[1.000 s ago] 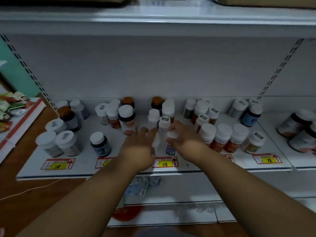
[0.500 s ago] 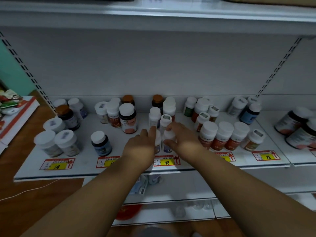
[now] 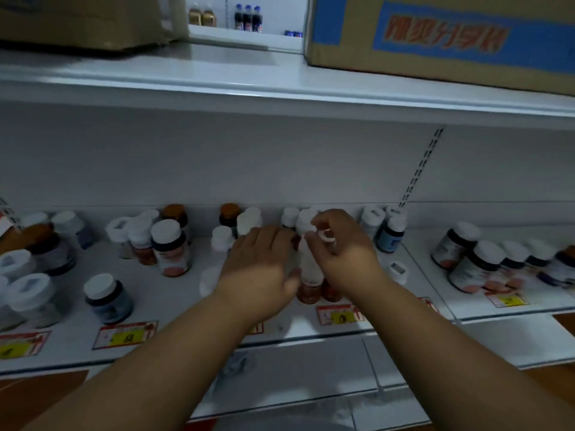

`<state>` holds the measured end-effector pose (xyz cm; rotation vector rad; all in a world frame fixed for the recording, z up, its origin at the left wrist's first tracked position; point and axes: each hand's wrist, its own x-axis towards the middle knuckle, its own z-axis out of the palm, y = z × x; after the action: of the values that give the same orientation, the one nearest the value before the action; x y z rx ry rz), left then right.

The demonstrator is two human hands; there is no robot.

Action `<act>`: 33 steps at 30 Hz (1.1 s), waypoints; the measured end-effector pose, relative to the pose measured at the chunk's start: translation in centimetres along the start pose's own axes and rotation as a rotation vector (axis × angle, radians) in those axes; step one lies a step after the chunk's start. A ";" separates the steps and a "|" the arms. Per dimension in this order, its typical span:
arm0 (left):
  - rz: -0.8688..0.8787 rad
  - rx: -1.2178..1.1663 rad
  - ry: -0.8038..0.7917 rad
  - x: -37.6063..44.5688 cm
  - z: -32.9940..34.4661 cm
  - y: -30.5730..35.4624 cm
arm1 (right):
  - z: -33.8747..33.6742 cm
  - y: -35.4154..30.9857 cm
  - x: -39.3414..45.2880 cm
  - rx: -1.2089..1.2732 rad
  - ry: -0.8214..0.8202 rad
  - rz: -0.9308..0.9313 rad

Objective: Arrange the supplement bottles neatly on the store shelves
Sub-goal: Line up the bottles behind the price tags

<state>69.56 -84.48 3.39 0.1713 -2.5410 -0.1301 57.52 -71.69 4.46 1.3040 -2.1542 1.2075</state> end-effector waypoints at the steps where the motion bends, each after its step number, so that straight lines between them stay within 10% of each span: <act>1: 0.008 -0.035 -0.003 0.8 0.5 1.3 | -1.3 1.4 0.2 0.004 0.008 0.027; 8: -0.070 -0.120 -0.017 5.9 5.2 9.6 | -8.8 14.2 1.9 -0.192 -0.097 0.154; 15: -0.169 -0.106 -0.044 8.4 8.6 15.3 | -9.3 22.8 2.5 -0.319 -0.538 0.270; 26: -0.240 -0.092 -0.064 8.2 9.8 17.3 | -8.4 26.6 2.3 -0.303 -0.535 0.268; 33: -0.391 -0.225 0.048 7.2 8.1 15.3 | -10.2 19.9 2.1 0.066 -0.118 0.176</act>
<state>57.61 -70.01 2.63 0.5721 -2.3945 -0.5530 38.29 -60.36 2.06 1.2632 -2.3748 1.3093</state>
